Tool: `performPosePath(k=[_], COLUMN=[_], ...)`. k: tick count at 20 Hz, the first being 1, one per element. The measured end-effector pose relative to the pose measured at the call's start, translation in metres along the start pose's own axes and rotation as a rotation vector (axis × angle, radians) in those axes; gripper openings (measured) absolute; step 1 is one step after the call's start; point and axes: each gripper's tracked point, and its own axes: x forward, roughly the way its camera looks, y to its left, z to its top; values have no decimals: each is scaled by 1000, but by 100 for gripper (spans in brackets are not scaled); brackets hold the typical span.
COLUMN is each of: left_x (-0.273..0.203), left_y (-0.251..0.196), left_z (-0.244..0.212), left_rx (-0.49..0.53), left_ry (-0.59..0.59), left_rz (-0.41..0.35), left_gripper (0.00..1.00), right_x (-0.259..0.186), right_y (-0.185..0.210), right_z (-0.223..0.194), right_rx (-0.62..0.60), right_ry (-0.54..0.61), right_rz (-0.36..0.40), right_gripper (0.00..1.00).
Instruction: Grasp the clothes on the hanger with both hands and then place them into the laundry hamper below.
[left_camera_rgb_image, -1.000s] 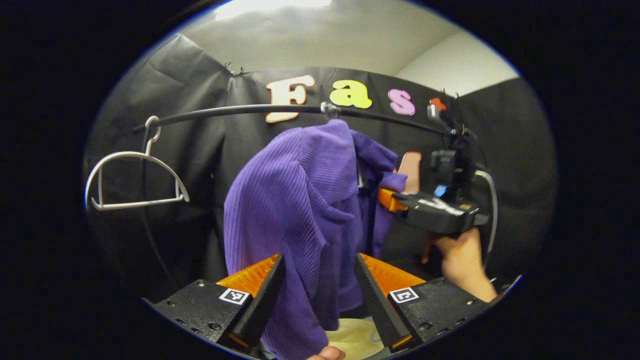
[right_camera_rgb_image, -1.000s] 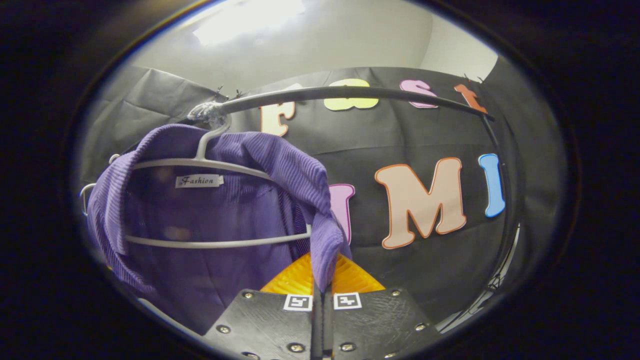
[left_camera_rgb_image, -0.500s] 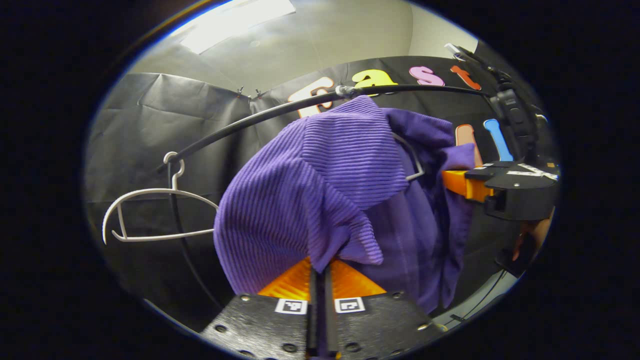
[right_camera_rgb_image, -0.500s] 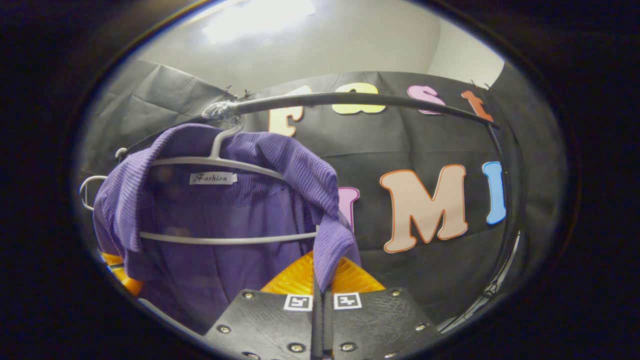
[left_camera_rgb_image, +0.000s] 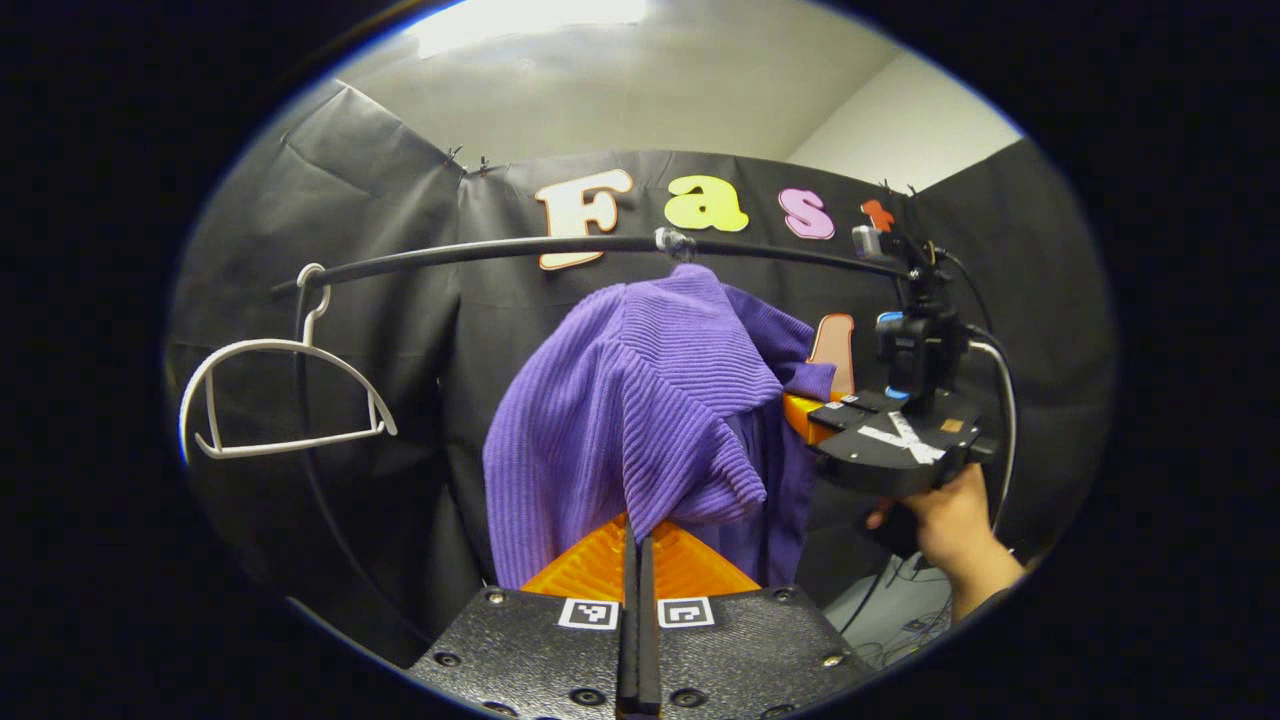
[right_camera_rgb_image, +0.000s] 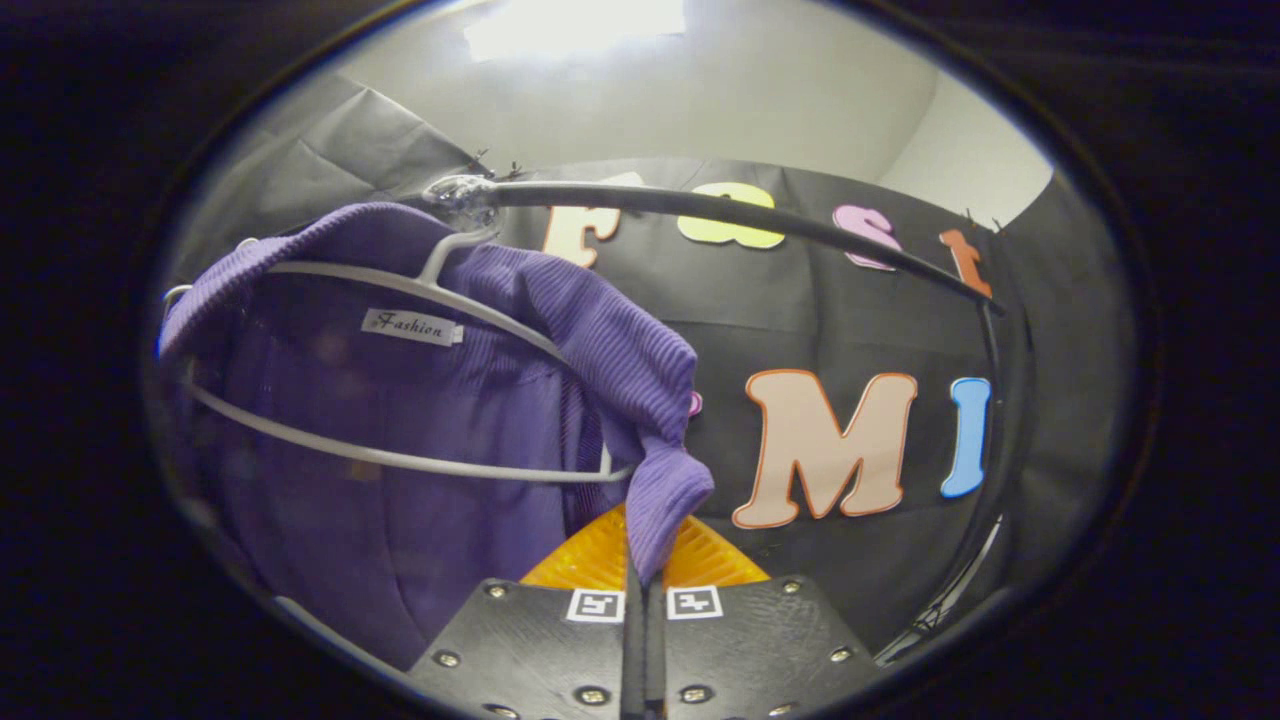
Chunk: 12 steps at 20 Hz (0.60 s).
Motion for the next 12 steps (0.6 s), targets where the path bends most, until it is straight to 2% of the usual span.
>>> performPosePath(k=[1, 2, 3, 4, 8, 12], left_x=[-5, -10, -16, -23, -36, -34], left_y=[2, 5, 8, 9, 22, 70], left_z=[5, 13, 18, 26, 53, 83], left_rx=[-5, -5, -7, -16, -46, -1], left_ry=[-4, -15, -24, -42, -72, -138], left_rz=[-10, -17, -26, -43, -94, -1], left_gripper=[0, 0, 0, 0, 0, 0], right_x=[1, 2, 5, 5, 10, 15], right_y=[-6, -7, -12, -23, -36, -48], right_z=[-2, -1, 2, 5, 18, 34], right_rx=[19, 44, 59, 62, 63, 56], right_ry=[16, 26, 26, 23, 9, -14], right_rz=[-25, -34, -52, -81, -134, -191], right_gripper=[5, 1, 5, 1, 1, 1])
